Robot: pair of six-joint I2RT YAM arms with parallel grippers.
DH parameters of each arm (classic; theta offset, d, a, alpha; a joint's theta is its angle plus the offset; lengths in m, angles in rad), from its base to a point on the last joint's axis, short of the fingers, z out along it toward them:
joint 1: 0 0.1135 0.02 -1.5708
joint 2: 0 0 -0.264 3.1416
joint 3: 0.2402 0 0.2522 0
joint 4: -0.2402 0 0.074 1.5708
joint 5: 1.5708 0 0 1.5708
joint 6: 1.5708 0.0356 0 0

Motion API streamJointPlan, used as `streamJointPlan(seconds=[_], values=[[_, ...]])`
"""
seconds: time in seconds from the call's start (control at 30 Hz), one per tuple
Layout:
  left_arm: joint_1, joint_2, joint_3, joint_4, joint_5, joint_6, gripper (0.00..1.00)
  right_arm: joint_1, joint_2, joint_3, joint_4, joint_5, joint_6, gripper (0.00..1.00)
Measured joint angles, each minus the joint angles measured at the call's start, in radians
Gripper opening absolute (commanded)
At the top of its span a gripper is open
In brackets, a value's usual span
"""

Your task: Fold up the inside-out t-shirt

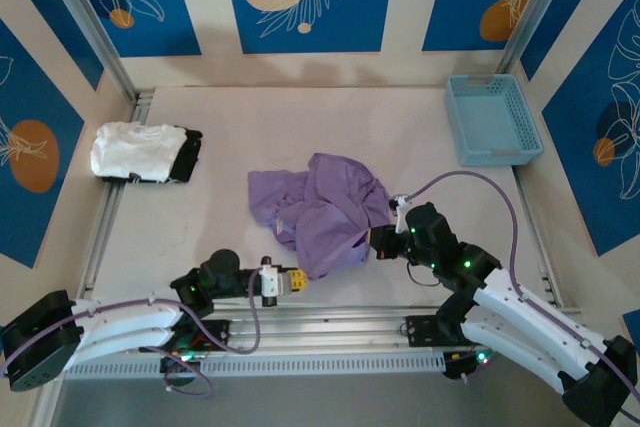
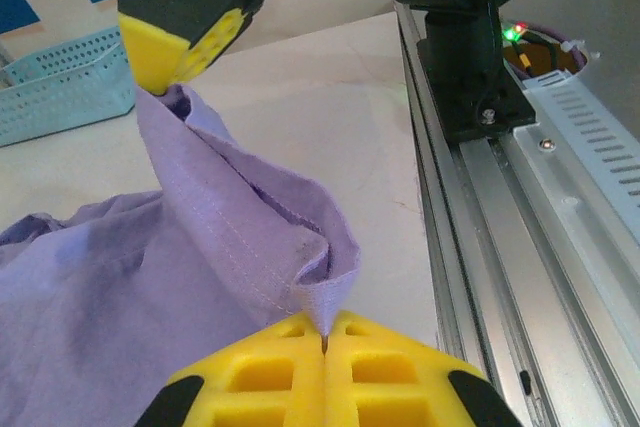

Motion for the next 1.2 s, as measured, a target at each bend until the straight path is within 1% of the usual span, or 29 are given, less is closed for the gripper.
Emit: streamJointPlan(seconds=[0.3, 0.47, 0.7, 0.83, 1.03, 1.07, 1.1, 1.17, 1.2], values=[[-0.009, 0.001, 0.005, -0.027, -0.029, 0.054, 0.0, -0.018, -0.087, -0.055, 0.06, -0.055, -0.071, 0.0], [-0.012, -0.001, 0.005, -0.023, -0.058, 0.054, 0.0, -0.019, -0.085, -0.08, 0.07, -0.09, -0.098, 0.0], [-0.012, -0.057, 0.005, 0.006, -0.105, 0.053, 0.0, -0.025, -0.085, -0.082, 0.07, -0.09, -0.105, 0.0], [-0.012, -0.092, 0.005, 0.026, -0.148, 0.033, 0.0, -0.029, -0.085, -0.082, 0.071, -0.09, -0.087, 0.0], [-0.012, -0.127, 0.005, 0.053, -0.248, -0.07, 0.0, -0.035, -0.044, -0.061, 0.063, -0.093, -0.062, 0.0], [-0.012, -0.141, 0.005, 0.056, -0.275, -0.096, 0.0, -0.035, -0.027, -0.047, 0.062, -0.097, -0.059, 0.02], [-0.012, -0.154, 0.005, 0.056, -0.298, -0.116, 0.0, -0.035, -0.013, -0.033, 0.061, -0.101, -0.058, 0.1], [-0.012, -0.197, 0.009, 0.045, -0.351, -0.152, 0.0, -0.036, 0.033, 0.015, 0.049, -0.127, -0.067, 0.3], [-0.012, -0.219, 0.013, 0.034, -0.37, -0.163, 0.0, -0.036, 0.058, 0.045, 0.035, -0.134, -0.077, 0.37]])
